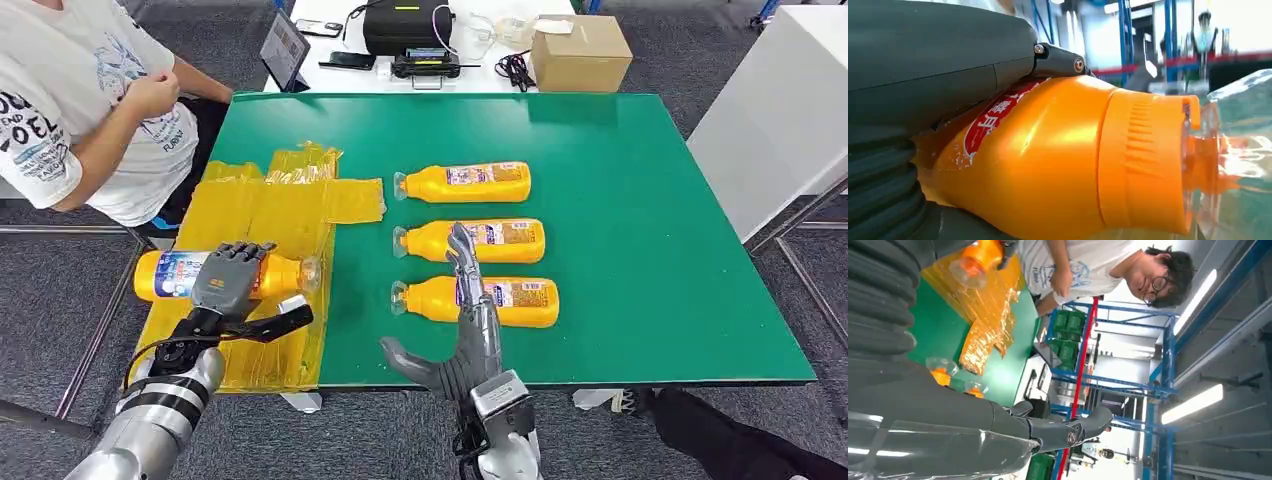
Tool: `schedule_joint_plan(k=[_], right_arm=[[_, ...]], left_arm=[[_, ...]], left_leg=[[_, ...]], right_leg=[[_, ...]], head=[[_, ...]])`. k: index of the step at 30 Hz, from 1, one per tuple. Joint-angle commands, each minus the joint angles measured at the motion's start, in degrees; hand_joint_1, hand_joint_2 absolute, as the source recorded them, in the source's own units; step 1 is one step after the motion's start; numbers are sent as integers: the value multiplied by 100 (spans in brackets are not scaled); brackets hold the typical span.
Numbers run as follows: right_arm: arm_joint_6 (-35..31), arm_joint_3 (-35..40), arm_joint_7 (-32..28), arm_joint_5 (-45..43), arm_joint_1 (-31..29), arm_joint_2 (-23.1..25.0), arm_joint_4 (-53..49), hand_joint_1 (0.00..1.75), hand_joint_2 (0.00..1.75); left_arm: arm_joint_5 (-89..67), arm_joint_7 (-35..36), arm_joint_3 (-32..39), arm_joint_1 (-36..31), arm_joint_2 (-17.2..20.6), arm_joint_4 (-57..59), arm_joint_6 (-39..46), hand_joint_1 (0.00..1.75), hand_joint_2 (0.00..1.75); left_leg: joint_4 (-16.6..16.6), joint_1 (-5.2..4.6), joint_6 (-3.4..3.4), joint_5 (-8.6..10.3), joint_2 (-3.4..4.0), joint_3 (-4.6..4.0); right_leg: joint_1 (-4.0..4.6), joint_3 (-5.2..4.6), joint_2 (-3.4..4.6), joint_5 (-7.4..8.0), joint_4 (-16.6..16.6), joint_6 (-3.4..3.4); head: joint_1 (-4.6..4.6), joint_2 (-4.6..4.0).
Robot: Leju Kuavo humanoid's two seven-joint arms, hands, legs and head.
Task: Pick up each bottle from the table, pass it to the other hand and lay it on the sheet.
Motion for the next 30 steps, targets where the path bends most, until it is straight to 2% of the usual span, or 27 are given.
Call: schedule_joint_plan(k=[1,14,15,16,17,22,28,30], right_arm=[[52,212,49,-26,-303,-115,553,0,175],[105,269,148,-30,-323,-137,669,0,175],[127,273,161,-36,-332,-137,701,0,175],[128,273,161,-36,-331,-134,708,0,175],[158,276,174,-49,-342,-131,744,0,175],[280,264,275,-92,-393,-108,907,0,175],[348,237,309,-159,-404,-88,1009,0,175],[468,213,340,-267,-408,-78,1023,0,175]], left_arm=[[213,15,-103,-372,80,1197,-362,175,175],[577,-125,102,-386,58,1360,-823,175,175],[691,-180,158,-394,36,1383,-981,154,175],[713,-191,165,-393,31,1385,-1018,66,175],[856,-258,230,-396,3,1422,-1247,2,175],[1584,-594,528,-342,-27,1497,-2212,0,175],[1910,-811,648,-243,-47,1431,-2387,0,175],[2153,-839,722,-255,-45,1440,-2676,0,175]], left_leg=[[-2,11,-10,-10,10,27],[-4,8,-9,-7,7,32],[-6,6,-8,-6,6,33],[-4,9,-10,-9,9,38],[-6,7,-9,-7,8,39],[-9,7,-10,-8,13,57],[-15,4,-11,-8,12,78],[-14,-1,-8,-5,7,71]], right_leg=[[12,28,6,-5,-9,-12],[9,36,8,-2,-9,-12],[7,35,8,-1,-10,-10],[10,42,10,-3,-10,-13],[8,43,9,-2,-11,-11],[8,60,14,-1,-15,-13],[4,79,14,-1,-16,-14],[-1,72,11,-1,-12,-10]], head=[[0,0],[0,0],[0,0],[0,0],[0,0],[2,0],[0,0],[-2,0]])
